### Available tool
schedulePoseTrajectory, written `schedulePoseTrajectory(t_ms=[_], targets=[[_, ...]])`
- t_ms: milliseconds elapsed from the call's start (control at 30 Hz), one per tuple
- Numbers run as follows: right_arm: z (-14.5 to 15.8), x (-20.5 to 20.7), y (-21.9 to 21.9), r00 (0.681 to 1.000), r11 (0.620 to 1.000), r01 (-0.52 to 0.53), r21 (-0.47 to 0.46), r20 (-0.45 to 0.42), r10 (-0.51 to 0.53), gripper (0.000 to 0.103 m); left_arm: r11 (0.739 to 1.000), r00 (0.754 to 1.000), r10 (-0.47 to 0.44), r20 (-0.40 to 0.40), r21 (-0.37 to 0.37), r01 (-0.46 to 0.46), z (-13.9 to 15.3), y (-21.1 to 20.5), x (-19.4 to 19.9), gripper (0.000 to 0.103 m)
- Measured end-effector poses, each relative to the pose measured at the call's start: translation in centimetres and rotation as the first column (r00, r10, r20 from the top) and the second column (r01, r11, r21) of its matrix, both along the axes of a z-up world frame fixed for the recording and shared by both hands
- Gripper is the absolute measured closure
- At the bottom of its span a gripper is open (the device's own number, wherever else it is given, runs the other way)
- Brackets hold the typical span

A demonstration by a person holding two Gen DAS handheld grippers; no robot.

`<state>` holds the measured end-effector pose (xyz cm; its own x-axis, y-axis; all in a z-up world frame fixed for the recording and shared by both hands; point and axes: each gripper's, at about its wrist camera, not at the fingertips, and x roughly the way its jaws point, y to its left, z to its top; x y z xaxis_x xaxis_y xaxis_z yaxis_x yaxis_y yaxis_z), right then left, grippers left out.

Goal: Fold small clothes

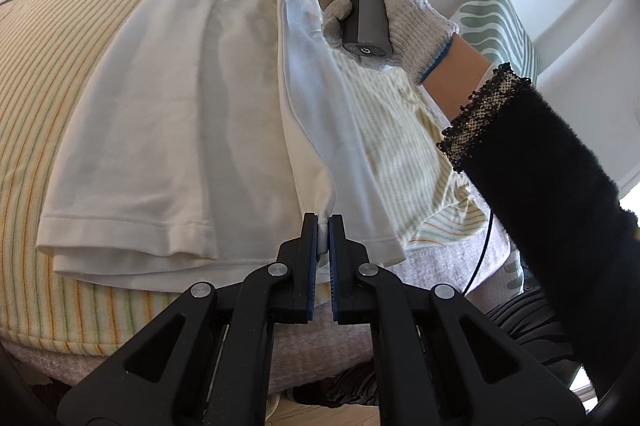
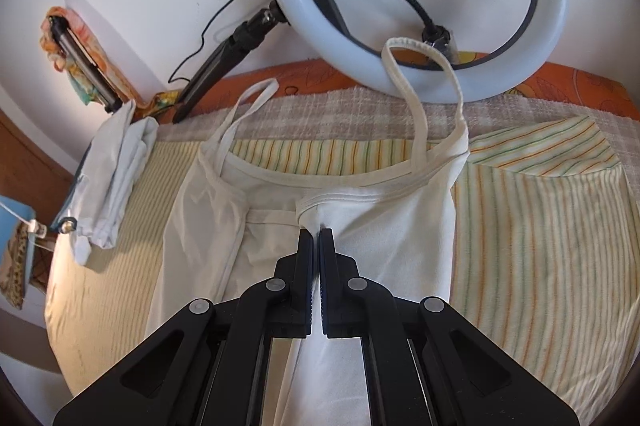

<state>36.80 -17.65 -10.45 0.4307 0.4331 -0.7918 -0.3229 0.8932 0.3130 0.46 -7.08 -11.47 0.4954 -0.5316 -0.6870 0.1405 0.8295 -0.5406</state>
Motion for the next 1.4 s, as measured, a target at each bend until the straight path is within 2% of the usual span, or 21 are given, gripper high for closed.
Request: schedulePoseTrajectory(t_ms=[133,433,700,833,967,1100,1200,1300,1400], targets=[[-0.8,0.0,0.8,1.000,1.000,-0.014,-0.020,-0.008,0.014,0.101,1.000,1.000,0.005,-0.007,0.017,-0.005,-0.2,0.2,0.0,0.100],[-0.7,-0.3,1.1,1.000,1.000,-0.022,-0.017,-0.003,0.022,0.091,0.999,1.000,0.003,-0.007,0.049,-0.003,0.3,0.6,-0.1,0.099],[3.1,-2.7,-2.5,0.999,1.000,-0.004,0.020,0.041,0.004,0.091,0.997,0.999,-0.031,0.031,0.068,0.028,2.2,1.5,-1.3,0.099],[5.4,-5.6,-5.2,0.998,0.998,0.002,0.056,0.067,-0.006,0.091,0.994,0.997,-0.050,0.056,0.099,0.044,3.6,2.5,-1.5,0.097],[6.6,-9.3,-7.3,0.997,0.997,0.008,0.083,0.077,-0.015,0.091,0.989,0.997,-0.043,0.064,0.144,0.034,4.7,4.1,-0.8,0.085],[7.1,-13.4,-8.6,0.996,0.998,-0.001,0.064,0.088,-0.004,0.091,0.977,0.997,-0.034,0.071,0.212,0.019,5.6,6.2,0.1,0.085],[6.6,-17.2,-9.2,0.997,0.998,-0.033,0.057,0.076,0.029,0.091,0.973,0.999,-0.026,0.043,0.232,0.016,5.7,8.0,0.9,0.083],[5.2,-20.5,-9.6,0.997,0.997,-0.065,0.052,0.032,0.064,0.091,0.971,1.000,-0.009,0.011,0.239,0.006,5.4,10.0,1.7,0.061],[3.2,-23.3,-10.1,0.997,0.996,-0.076,0.055,-0.023,0.077,0.086,0.979,0.999,-0.005,-0.042,0.203,0.014,4.3,11.3,2.1,0.059]])
